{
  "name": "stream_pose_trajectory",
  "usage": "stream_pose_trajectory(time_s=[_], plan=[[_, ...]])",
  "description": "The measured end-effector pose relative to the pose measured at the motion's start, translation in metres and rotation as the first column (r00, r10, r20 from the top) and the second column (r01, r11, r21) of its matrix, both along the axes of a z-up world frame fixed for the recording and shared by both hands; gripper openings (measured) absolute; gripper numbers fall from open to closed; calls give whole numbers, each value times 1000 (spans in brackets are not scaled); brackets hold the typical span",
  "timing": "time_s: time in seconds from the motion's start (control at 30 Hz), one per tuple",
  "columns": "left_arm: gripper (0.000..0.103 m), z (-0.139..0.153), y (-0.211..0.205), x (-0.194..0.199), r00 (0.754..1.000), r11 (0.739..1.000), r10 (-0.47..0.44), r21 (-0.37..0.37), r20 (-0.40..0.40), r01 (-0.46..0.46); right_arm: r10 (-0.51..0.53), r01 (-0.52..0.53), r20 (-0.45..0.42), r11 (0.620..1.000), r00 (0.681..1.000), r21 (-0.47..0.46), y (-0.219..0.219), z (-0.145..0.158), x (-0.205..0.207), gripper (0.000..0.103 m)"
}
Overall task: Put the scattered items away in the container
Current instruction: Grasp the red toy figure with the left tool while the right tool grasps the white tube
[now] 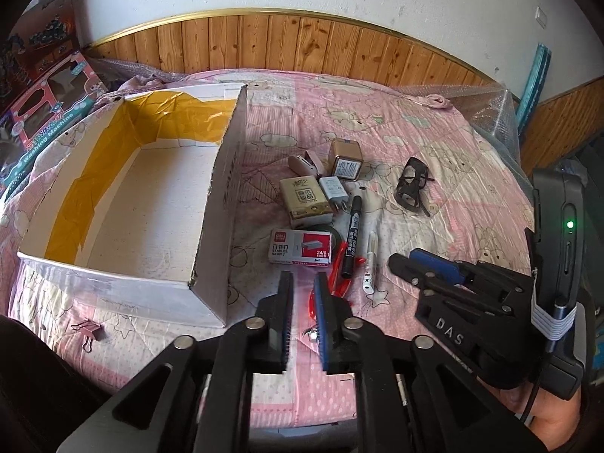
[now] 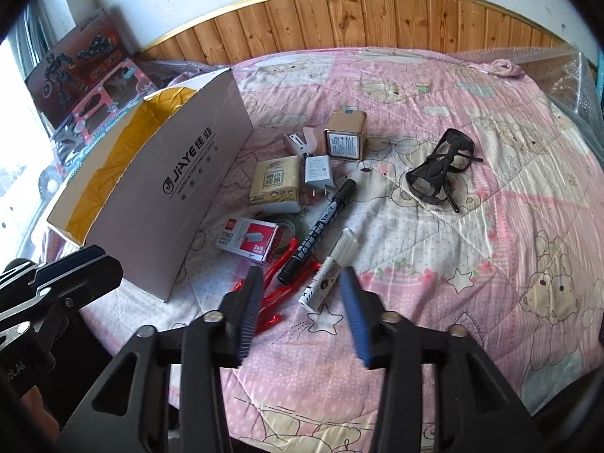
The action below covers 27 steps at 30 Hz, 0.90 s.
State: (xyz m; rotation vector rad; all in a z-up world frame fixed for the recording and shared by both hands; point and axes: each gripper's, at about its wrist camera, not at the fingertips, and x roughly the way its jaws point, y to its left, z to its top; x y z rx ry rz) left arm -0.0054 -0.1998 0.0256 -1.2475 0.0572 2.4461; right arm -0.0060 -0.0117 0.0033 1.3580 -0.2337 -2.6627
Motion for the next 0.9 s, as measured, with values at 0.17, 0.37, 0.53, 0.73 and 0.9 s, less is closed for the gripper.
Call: stream_pose_trajectory(time_s=[0.17,0.37,0.53,0.73,0.9], plan=[[58,-5,-7,-5,999,1000,18,19,29,-18,-10,11,44,1000,999,-16,3,-8,-4,50],[58,-11,-2,-4,999,1000,-10,25,51,8,-16,22,96,998,995,-55,6,-19,-8,50],[58,-10,7,-2,997,997,-65,37,32,64,-28,39,134,996,991,-77,9,-26,-13,50],[58,-28,16,-8,991,994,-111,31,69,109,-59,67,140,997,988,-47,15,-30,-18,50],[58,-47,21,-16,984,990,-142,23,105,141,-111,129,155,986,982,-109,36,-34,-25,50]])
